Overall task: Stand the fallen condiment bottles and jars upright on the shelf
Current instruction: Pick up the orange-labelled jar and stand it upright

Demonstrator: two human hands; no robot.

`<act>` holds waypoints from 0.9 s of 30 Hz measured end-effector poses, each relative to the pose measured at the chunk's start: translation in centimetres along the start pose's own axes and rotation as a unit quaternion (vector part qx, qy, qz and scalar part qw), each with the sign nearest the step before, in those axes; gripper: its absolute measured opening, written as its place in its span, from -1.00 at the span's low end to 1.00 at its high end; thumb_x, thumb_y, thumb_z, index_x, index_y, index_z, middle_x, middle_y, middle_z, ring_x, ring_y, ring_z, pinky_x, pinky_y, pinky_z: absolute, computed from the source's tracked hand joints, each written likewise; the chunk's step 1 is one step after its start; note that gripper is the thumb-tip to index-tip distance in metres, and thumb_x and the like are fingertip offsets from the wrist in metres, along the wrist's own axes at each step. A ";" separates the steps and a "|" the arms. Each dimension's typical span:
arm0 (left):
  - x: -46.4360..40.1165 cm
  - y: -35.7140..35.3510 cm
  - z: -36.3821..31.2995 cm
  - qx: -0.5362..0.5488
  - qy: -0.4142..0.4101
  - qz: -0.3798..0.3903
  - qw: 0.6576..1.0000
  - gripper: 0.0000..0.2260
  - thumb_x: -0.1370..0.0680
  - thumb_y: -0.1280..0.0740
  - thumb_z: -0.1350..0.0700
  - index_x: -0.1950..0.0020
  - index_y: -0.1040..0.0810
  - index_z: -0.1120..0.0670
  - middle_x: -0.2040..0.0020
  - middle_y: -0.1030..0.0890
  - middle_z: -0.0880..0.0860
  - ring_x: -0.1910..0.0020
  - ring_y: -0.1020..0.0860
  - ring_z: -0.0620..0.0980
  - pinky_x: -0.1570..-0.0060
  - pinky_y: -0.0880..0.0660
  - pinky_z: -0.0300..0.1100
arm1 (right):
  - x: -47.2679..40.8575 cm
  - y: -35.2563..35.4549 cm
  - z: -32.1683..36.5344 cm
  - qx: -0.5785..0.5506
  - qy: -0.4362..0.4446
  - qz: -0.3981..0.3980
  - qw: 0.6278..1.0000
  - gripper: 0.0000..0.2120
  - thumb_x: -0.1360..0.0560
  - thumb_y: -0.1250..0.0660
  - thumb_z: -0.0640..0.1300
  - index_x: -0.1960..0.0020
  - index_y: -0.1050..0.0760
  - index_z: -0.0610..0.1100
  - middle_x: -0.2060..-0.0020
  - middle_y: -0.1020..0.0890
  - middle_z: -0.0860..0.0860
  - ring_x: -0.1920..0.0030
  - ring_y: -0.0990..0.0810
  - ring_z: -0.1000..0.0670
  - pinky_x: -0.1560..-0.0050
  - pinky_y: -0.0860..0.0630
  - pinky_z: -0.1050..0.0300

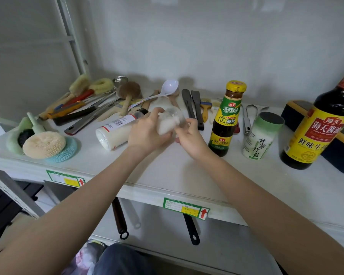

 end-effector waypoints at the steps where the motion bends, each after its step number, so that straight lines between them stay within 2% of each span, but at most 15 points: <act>1: 0.1 0.3 0.1 0.053 0.015 -0.010 0.998 -0.49 -0.39 -0.43 -0.04 -0.27 -0.36 0.06 -0.15 -0.60 0.03 -0.13 -0.54 0.16 -0.03 -0.47 -0.02 | 0.0 0.3 -0.1 -0.007 -0.008 0.002 1.000 -0.67 -0.53 -0.18 0.06 -0.20 -0.16 -0.01 -0.11 -0.49 -0.09 -0.19 -0.53 -0.17 -0.29 -0.42 -0.18; 3: 0.2 0.3 0.2 0.187 0.046 0.000 0.981 -0.49 -0.38 -0.46 -0.04 -0.22 -0.32 0.05 -0.08 -0.60 0.02 -0.03 -0.58 0.07 -0.04 -0.50 -0.04 | 0.1 0.8 -0.1 -0.024 -0.013 0.010 1.000 -0.58 -0.54 -0.14 0.10 -0.33 -0.15 -0.02 -0.16 -0.51 -0.09 -0.20 -0.54 -0.16 -0.30 -0.42 -0.14; 5: 0.4 -0.3 0.0 0.313 0.063 0.046 0.946 -0.52 -0.42 -0.46 0.05 -0.19 -0.26 0.03 -0.11 -0.57 0.11 0.10 -0.59 -0.04 0.04 -0.56 -0.08 | 0.5 0.8 0.3 -0.069 -0.002 0.027 0.997 -0.55 -0.58 -0.13 0.06 -0.42 -0.14 0.01 -0.25 -0.50 -0.08 -0.25 -0.53 -0.14 -0.29 -0.44 -0.05; 8: 0.9 -1.0 -0.8 0.393 0.060 0.095 0.913 -0.51 -0.49 -0.39 0.17 -0.32 -0.21 0.07 -0.19 -0.52 0.17 0.08 -0.58 -0.14 0.21 -0.55 -0.37 | 1.2 1.0 1.0 -0.106 0.055 0.049 0.992 -0.58 -0.61 -0.11 -0.13 -0.45 -0.14 -0.03 -0.25 -0.49 -0.10 -0.25 -0.52 -0.11 -0.26 -0.48 -0.01; 10: 0.8 -1.1 -1.2 0.407 0.058 0.102 0.906 -0.45 -0.50 -0.36 0.16 -0.40 -0.18 0.04 -0.18 -0.52 0.12 -0.04 -0.55 -0.13 0.19 -0.48 -0.49 | 1.7 1.2 1.2 -0.094 0.098 0.059 0.989 -0.56 -0.60 -0.13 -0.22 -0.45 -0.13 -0.09 -0.21 -0.52 -0.13 -0.16 -0.56 -0.03 -0.19 -0.52 0.16; 12: 0.6 -1.2 -1.6 0.408 0.050 0.115 0.904 -0.44 -0.46 -0.35 0.11 -0.40 -0.20 0.00 -0.16 -0.54 0.03 -0.11 -0.53 -0.12 0.11 -0.46 -0.51 | 2.1 1.4 1.1 -0.054 0.116 0.056 0.990 -0.52 -0.58 -0.17 -0.26 -0.45 -0.12 -0.13 -0.06 -0.54 -0.01 -0.02 -0.56 0.19 -0.03 -0.51 0.38; 13: 0.6 -1.1 -1.9 0.400 0.041 0.125 0.907 -0.45 -0.45 -0.36 0.09 -0.39 -0.23 -0.01 -0.13 -0.55 -0.05 -0.12 -0.53 -0.13 0.04 -0.46 -0.46 | 2.3 1.4 1.1 -0.033 0.121 0.051 0.991 -0.50 -0.56 -0.21 -0.24 -0.44 -0.12 -0.13 -0.03 -0.52 0.05 -0.01 -0.56 0.23 -0.03 -0.50 0.38; 14: 0.5 -1.2 -2.1 0.391 0.034 0.133 0.910 -0.47 -0.45 -0.38 0.08 -0.37 -0.26 -0.02 -0.10 -0.54 -0.13 -0.12 -0.53 -0.15 -0.05 -0.46 -0.39 | 2.4 1.3 1.1 -0.013 0.123 0.043 0.991 -0.48 -0.54 -0.26 -0.17 -0.43 -0.14 -0.11 -0.04 -0.52 0.05 -0.07 -0.56 0.18 -0.09 -0.51 0.31; 16: 0.3 -1.0 -2.4 0.375 0.027 0.140 0.916 -0.46 -0.42 -0.42 0.02 -0.34 -0.30 -0.03 -0.06 -0.52 -0.24 -0.11 -0.51 -0.25 -0.15 -0.43 -0.29 | 2.6 1.3 0.9 0.016 0.118 0.019 0.993 -0.39 -0.43 -0.33 0.09 -0.39 -0.18 -0.01 -0.16 -0.52 -0.04 -0.18 -0.55 -0.03 -0.24 -0.50 0.03; 17: 0.2 -0.7 -2.4 0.368 0.025 0.139 0.919 -0.46 -0.41 -0.43 -0.01 -0.33 -0.31 -0.03 -0.06 -0.51 -0.26 -0.10 -0.49 -0.30 -0.14 -0.42 -0.29 | 2.5 1.2 0.6 0.022 0.109 0.011 0.994 -0.36 -0.36 -0.32 0.21 -0.35 -0.22 0.03 -0.19 -0.51 -0.07 -0.19 -0.55 -0.08 -0.25 -0.50 -0.07; 19: -0.1 0.1 -2.6 0.345 0.003 0.118 0.931 -0.51 -0.42 -0.45 0.00 -0.28 -0.34 -0.02 -0.07 -0.48 -0.24 -0.08 -0.46 -0.33 -0.09 -0.38 -0.36 | 2.3 1.2 0.2 0.034 0.097 0.003 0.995 -0.34 -0.29 -0.32 0.29 -0.29 -0.28 0.04 -0.17 -0.52 -0.11 -0.16 -0.55 -0.10 -0.21 -0.51 -0.13; 22: -0.7 2.1 -3.0 0.287 -0.068 0.049 0.954 -0.61 -0.39 -0.48 0.00 -0.14 -0.44 0.01 -0.05 -0.46 -0.22 -0.06 -0.46 -0.28 0.00 -0.35 -0.45 | 2.4 1.5 0.5 0.046 0.088 -0.003 0.995 -0.34 -0.28 -0.41 0.19 -0.29 -0.31 0.00 -0.14 -0.50 -0.13 -0.13 -0.54 -0.10 -0.20 -0.51 -0.12; 25: -0.9 3.0 -3.5 0.241 -0.106 0.060 0.963 -0.66 -0.38 -0.49 0.02 -0.09 -0.54 0.06 0.03 -0.47 -0.27 0.03 -0.44 -0.36 0.03 -0.32 -0.52 | 2.3 1.4 0.2 0.060 0.082 0.034 0.994 -0.24 -0.33 -0.49 -0.04 -0.42 -0.19 -0.05 -0.27 -0.44 -0.09 -0.25 -0.46 -0.08 -0.28 -0.45 -0.04; 27: -1.1 3.0 -3.5 0.239 -0.105 0.082 0.962 -0.70 -0.41 -0.47 0.07 -0.11 -0.55 0.03 -0.05 -0.53 -0.20 0.03 -0.44 -0.44 0.04 -0.29 -0.59 | 2.4 1.2 0.1 0.040 0.079 0.056 0.995 -0.21 -0.36 -0.47 -0.15 -0.46 -0.12 -0.05 -0.33 -0.42 -0.05 -0.30 -0.43 -0.04 -0.26 -0.41 0.07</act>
Point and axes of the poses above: each hand's wrist, its own x-axis away from the middle knuckle, its own y-axis out of the back of the hand, z = x × y, the point moved 6 cm from there along -x, towards the middle knuckle
